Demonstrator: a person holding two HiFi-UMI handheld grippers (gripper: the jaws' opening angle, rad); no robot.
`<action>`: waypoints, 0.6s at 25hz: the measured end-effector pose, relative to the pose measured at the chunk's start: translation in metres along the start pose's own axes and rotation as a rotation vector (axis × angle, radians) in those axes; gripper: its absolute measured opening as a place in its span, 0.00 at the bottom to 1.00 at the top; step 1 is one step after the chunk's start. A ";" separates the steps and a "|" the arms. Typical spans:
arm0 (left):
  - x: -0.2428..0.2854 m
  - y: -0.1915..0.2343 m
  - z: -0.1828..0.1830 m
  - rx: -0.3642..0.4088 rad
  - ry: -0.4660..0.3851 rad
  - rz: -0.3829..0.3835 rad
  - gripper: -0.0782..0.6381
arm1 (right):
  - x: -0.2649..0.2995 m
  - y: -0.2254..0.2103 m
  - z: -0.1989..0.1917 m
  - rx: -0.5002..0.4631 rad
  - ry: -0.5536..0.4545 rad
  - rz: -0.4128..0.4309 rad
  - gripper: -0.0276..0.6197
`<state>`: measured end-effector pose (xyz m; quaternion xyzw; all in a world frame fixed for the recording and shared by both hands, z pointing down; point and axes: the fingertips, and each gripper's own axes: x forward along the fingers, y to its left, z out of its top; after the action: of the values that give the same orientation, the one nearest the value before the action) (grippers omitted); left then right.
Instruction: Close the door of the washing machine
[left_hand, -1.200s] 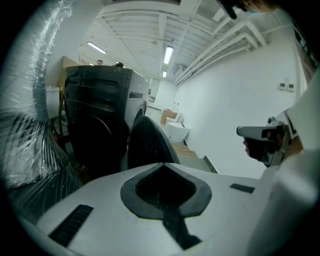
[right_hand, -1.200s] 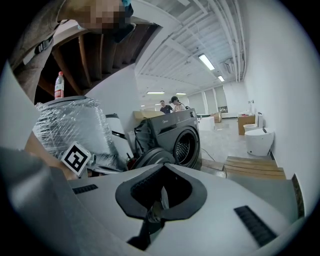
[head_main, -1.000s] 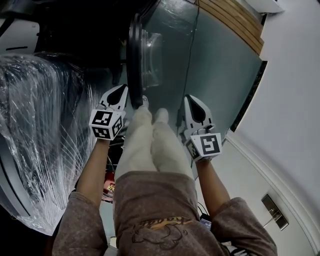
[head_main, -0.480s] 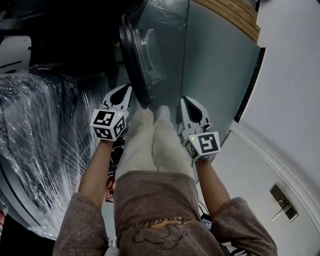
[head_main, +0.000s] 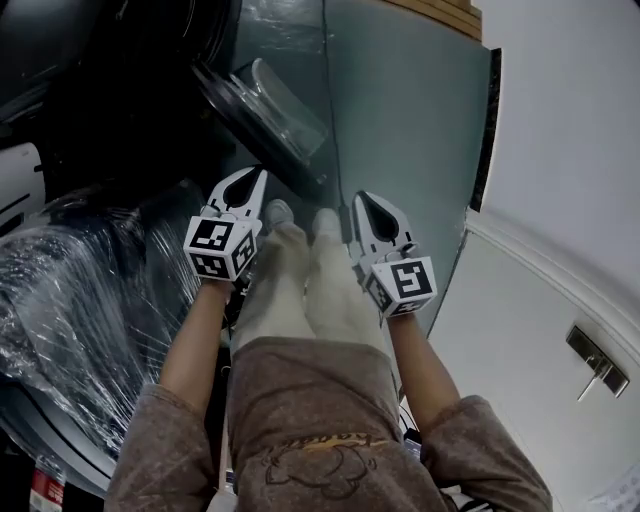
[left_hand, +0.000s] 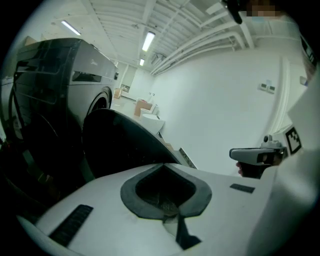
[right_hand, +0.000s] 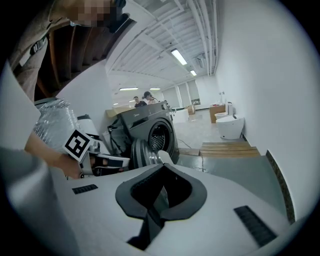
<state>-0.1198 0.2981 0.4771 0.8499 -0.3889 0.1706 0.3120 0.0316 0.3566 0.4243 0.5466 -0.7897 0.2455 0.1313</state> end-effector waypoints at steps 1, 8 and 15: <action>0.006 -0.003 0.003 0.009 0.005 -0.016 0.11 | -0.002 -0.005 0.001 0.006 -0.005 -0.016 0.03; 0.043 -0.016 0.026 0.042 0.015 -0.070 0.11 | -0.001 -0.032 0.009 0.031 -0.012 -0.081 0.03; 0.078 -0.029 0.047 0.039 0.021 -0.073 0.11 | 0.029 -0.061 0.016 0.059 -0.005 -0.053 0.03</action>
<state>-0.0453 0.2380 0.4719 0.8677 -0.3508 0.1756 0.3053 0.0787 0.3076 0.4394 0.5717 -0.7677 0.2637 0.1194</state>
